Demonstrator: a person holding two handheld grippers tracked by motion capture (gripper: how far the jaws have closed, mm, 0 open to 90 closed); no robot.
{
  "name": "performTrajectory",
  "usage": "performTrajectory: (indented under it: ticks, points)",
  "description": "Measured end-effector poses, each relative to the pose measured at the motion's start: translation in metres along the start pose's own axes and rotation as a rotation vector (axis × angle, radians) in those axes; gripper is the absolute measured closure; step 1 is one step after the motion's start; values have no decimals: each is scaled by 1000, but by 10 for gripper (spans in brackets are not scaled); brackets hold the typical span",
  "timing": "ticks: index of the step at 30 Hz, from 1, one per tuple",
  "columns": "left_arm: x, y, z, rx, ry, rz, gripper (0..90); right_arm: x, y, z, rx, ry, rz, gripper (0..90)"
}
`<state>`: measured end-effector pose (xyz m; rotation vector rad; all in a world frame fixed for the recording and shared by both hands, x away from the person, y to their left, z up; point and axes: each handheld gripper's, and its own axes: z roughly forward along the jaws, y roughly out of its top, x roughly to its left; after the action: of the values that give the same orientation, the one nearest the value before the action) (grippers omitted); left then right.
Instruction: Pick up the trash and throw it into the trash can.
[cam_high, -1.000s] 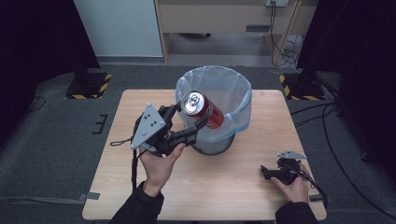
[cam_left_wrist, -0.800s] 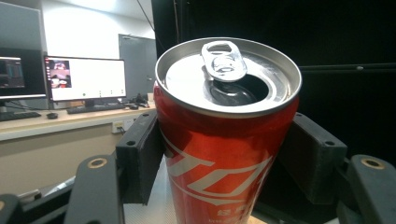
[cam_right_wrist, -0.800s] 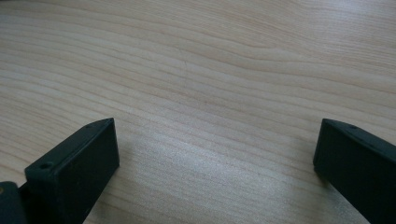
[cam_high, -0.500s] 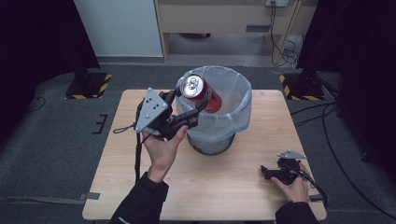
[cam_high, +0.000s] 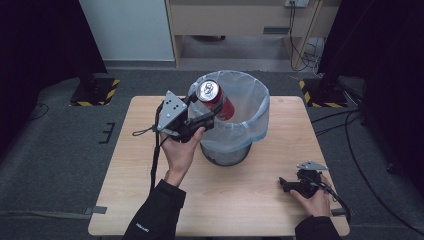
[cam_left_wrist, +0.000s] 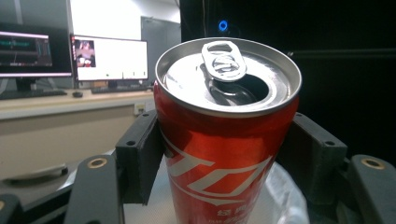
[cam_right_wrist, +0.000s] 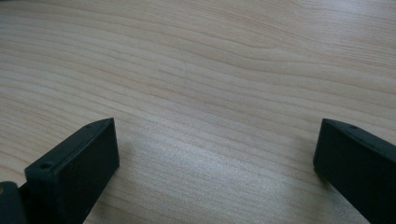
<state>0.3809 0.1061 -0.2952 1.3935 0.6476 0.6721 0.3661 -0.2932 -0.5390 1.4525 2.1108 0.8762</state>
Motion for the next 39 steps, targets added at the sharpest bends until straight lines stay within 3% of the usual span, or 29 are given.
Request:
performTrajectory:
  ticks: [11, 19, 29, 39]
  points:
    - [6, -26, 7, 72, 0, -14, 334, 0, 0, 0, -1, 0, -1, 4]
    - [7, -30, 2, 80, -7, -25, 317, 0, 0, 0, 0, 0, 0, 4]
    - [7, -22, -17, 50, -9, -21, 277, 0, 0, 0, -1, 0, 2, 4]
    - [8, -23, -54, 64, 0, 6, 240, 0, 0, 0, 0, -1, 0, 4]
